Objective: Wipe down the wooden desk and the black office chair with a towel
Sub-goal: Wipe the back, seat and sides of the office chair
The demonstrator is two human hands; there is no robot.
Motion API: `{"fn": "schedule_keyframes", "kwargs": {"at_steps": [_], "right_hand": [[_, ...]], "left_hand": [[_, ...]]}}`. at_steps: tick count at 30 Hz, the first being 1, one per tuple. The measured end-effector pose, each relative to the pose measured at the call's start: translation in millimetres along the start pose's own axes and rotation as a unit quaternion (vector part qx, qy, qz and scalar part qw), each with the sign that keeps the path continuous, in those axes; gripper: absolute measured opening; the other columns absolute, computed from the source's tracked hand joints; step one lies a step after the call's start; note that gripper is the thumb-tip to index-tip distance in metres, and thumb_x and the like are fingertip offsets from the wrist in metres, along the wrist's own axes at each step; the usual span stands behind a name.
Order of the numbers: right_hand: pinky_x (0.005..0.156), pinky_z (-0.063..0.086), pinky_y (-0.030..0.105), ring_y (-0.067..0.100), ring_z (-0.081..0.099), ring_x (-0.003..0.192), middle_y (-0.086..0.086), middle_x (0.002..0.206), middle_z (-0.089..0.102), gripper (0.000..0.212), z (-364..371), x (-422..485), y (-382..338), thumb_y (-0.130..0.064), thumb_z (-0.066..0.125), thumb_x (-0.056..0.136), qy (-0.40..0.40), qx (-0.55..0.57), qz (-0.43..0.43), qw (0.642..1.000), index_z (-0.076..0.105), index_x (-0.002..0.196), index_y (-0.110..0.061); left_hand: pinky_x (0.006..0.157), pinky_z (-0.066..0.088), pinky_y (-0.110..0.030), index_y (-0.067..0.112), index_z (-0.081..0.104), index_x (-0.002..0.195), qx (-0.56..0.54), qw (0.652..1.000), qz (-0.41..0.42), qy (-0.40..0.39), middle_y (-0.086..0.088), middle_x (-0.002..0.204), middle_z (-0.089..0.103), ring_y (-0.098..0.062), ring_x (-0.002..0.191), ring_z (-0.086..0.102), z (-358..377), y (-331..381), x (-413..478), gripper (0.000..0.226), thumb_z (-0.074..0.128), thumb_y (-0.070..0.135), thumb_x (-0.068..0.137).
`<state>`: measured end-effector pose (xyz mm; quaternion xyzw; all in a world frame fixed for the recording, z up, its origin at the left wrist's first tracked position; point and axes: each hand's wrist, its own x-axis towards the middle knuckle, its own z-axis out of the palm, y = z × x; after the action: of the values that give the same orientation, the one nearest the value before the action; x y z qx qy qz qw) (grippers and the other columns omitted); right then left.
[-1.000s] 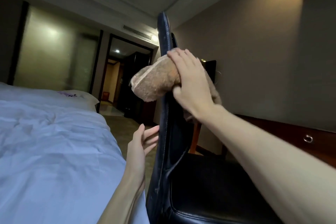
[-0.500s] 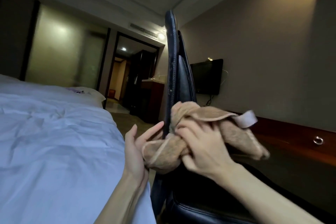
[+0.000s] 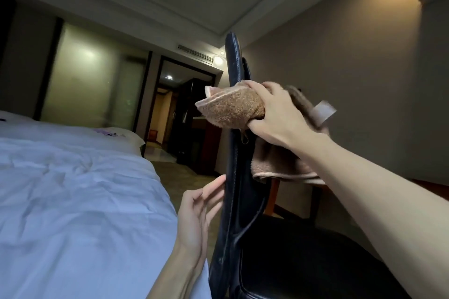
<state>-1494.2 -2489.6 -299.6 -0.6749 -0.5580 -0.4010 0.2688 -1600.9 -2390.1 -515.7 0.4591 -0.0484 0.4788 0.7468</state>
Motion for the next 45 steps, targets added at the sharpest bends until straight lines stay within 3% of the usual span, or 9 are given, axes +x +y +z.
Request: {"fn": "schedule_keyframes", "kwargs": {"at_steps": [4, 12, 19, 27, 31, 35, 39, 41, 45], "right_hand": [[0.114, 0.038, 0.045, 0.024, 0.03, 0.148, -0.003, 0.161, 0.035, 0.088, 13.3, -19.2, 0.8, -0.017, 0.066, 0.072, -0.002, -0.002, -0.04, 0.999, 0.041, 0.154, -0.037], [0.096, 0.045, 0.052, 0.038, 0.04, 0.13, 0.017, 0.141, 0.043, 0.087, 65.6, -134.9, -6.0, -0.021, 0.073, 0.058, -0.026, -0.057, -0.045, 0.997, 0.057, 0.144, -0.02], [0.074, 0.051, 0.042, 0.037, 0.054, 0.102, 0.016, 0.119, 0.055, 0.081, 97.3, -179.1, -3.7, -0.021, 0.077, 0.053, -0.002, -0.087, -0.036, 0.996, 0.066, 0.133, -0.015], [0.068, 0.055, 0.037, 0.031, 0.055, 0.1, 0.01, 0.112, 0.053, 0.077, 115.7, -222.7, -11.0, -0.025, 0.072, 0.062, -0.048, -0.017, 0.005, 0.999, 0.062, 0.138, -0.019], [0.069, 0.052, 0.041, 0.034, 0.059, 0.093, 0.015, 0.112, 0.06, 0.077, 106.8, -221.7, 7.8, -0.024, 0.078, 0.062, -0.08, -0.145, -0.135, 0.977, 0.063, 0.137, -0.016], [0.084, 0.05, 0.044, 0.034, 0.058, 0.103, 0.017, 0.125, 0.058, 0.056, 95.5, -215.7, 30.9, -0.016, 0.047, 0.089, -0.078, -0.253, -0.311, 0.913, 0.053, 0.144, -0.014], [0.083, 0.051, 0.043, 0.031, 0.055, 0.103, 0.012, 0.119, 0.059, 0.038, 89.0, -211.7, 38.2, -0.015, 0.051, 0.096, -0.088, -0.284, -0.428, 0.854, 0.062, 0.132, -0.017], [0.079, 0.048, 0.041, 0.031, 0.057, 0.1, 0.012, 0.116, 0.062, 0.031, 85.3, -211.9, 42.4, -0.012, 0.054, 0.096, -0.034, -0.253, -0.425, 0.868, 0.067, 0.123, -0.017], [0.08, 0.047, 0.044, 0.038, 0.06, 0.105, 0.02, 0.125, 0.065, 0.038, 79.2, -207.7, 53.3, -0.013, 0.071, 0.088, 0.115, -0.109, -0.278, 0.948, 0.072, 0.125, -0.016]], "left_hand": [[0.114, 0.042, -0.041, -0.001, 0.068, 0.127, 0.01, 1.0, 0.009, 0.02, -0.01, 0.131, 0.071, -0.022, 0.129, 0.063, 1.8, -2.0, 5.2, 0.055, 0.025, 0.025, 0.105], [0.092, 0.054, -0.035, 0.011, 0.073, 0.103, -0.03, 0.997, 0.011, 0.073, -0.01, 0.108, 0.075, -0.023, 0.104, 0.066, 4.8, -4.5, 4.4, 0.043, 0.033, 0.027, 0.101], [0.075, 0.061, -0.033, 0.011, 0.075, 0.125, -0.011, 0.999, 0.006, 0.041, -0.025, 0.119, 0.073, -0.029, 0.107, 0.074, 5.4, -3.2, 1.9, 0.057, 0.035, 0.039, 0.097], [0.103, 0.051, -0.045, 0.009, 0.065, 0.137, -0.024, 0.999, -0.008, 0.035, -0.015, 0.131, 0.07, -0.03, 0.124, 0.066, 12.1, -4.7, -4.8, 0.061, 0.029, 0.042, 0.101], [0.106, 0.048, -0.04, 0.01, 0.062, 0.14, 0.011, 0.999, -0.005, 0.031, -0.011, 0.133, 0.07, -0.023, 0.126, 0.065, 14.8, -2.5, -7.9, 0.063, 0.027, 0.045, 0.102], [0.106, 0.046, -0.034, 0.01, 0.061, 0.141, 0.049, 0.998, 0.018, 0.034, -0.005, 0.132, 0.071, -0.014, 0.125, 0.066, 16.0, -3.9, -8.5, 0.063, 0.022, 0.044, 0.104], [0.108, 0.043, -0.034, 0.012, 0.061, 0.141, 0.053, 0.998, 0.023, 0.022, -0.003, 0.134, 0.07, -0.013, 0.127, 0.064, 16.8, -4.5, -11.5, 0.064, 0.021, 0.046, 0.105], [0.111, 0.042, -0.035, 0.012, 0.062, 0.14, 0.056, 0.998, 0.024, 0.017, -0.003, 0.134, 0.07, -0.013, 0.128, 0.063, 16.0, -4.3, -13.0, 0.064, 0.02, 0.047, 0.105], [0.11, 0.043, -0.037, 0.014, 0.067, 0.136, 0.07, 0.997, 0.024, 0.013, -0.002, 0.132, 0.071, -0.013, 0.125, 0.065, 18.6, -5.5, -14.0, 0.065, 0.021, 0.05, 0.105]]}}
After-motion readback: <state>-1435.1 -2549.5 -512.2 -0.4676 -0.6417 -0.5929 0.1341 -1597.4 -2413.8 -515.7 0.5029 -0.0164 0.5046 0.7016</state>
